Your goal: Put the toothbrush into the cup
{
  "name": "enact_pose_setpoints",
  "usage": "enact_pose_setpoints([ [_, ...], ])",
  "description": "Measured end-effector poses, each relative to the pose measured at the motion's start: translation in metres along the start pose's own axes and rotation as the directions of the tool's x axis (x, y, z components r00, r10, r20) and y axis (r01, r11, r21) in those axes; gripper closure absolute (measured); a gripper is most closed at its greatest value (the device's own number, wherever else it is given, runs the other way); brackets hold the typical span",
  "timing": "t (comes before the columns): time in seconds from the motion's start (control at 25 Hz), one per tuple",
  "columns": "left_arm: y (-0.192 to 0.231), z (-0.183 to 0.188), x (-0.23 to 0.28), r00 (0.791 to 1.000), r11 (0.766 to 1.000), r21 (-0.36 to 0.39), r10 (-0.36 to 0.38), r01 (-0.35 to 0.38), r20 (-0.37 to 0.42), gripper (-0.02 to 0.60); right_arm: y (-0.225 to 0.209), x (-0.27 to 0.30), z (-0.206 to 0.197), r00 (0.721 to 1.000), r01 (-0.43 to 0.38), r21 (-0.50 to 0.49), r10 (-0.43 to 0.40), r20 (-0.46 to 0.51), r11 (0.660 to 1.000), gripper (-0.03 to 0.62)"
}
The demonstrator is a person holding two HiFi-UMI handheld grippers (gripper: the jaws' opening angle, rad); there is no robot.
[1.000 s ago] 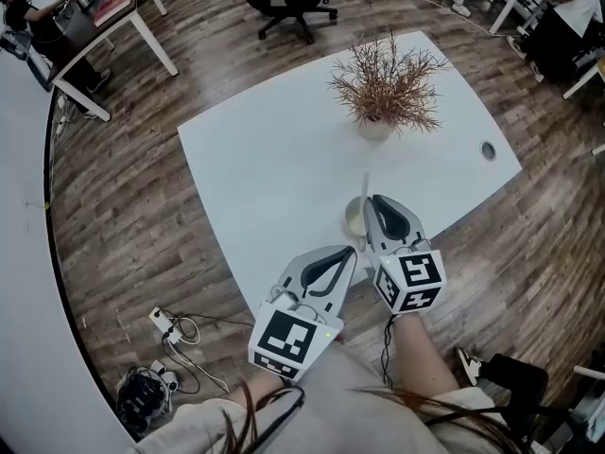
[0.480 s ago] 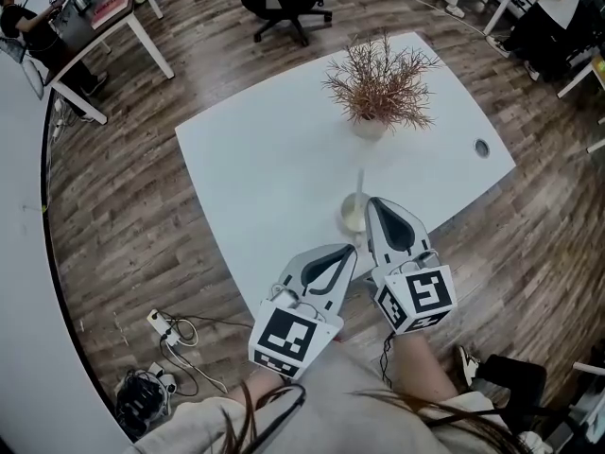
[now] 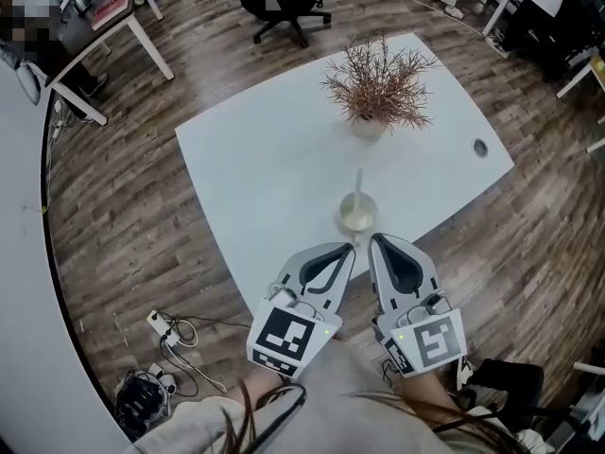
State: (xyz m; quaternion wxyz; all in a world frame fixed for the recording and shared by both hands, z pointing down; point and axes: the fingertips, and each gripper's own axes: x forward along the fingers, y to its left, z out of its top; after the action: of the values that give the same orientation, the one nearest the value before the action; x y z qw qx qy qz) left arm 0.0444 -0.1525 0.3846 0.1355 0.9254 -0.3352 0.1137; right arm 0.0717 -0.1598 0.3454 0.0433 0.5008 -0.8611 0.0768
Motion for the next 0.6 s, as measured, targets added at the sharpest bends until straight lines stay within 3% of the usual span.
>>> enact_pose_setpoints([
  [0.28, -0.004, 0.001, 0.0, 1.0, 1.0, -0.002, -0.001, 0.001, 0.003, 0.574, 0.009, -0.013, -0.023, 0.998, -0.015, -0.007, 0.015, -0.068, 1.0, 0.577],
  [0.6, -0.006, 0.0, 0.0, 1.0, 1.0, -0.003, 0.004, -0.004, 0.0, 0.574, 0.007, -0.014, -0.027, 0.997, -0.021, -0.004, 0.021, -0.073, 1.0, 0.577],
])
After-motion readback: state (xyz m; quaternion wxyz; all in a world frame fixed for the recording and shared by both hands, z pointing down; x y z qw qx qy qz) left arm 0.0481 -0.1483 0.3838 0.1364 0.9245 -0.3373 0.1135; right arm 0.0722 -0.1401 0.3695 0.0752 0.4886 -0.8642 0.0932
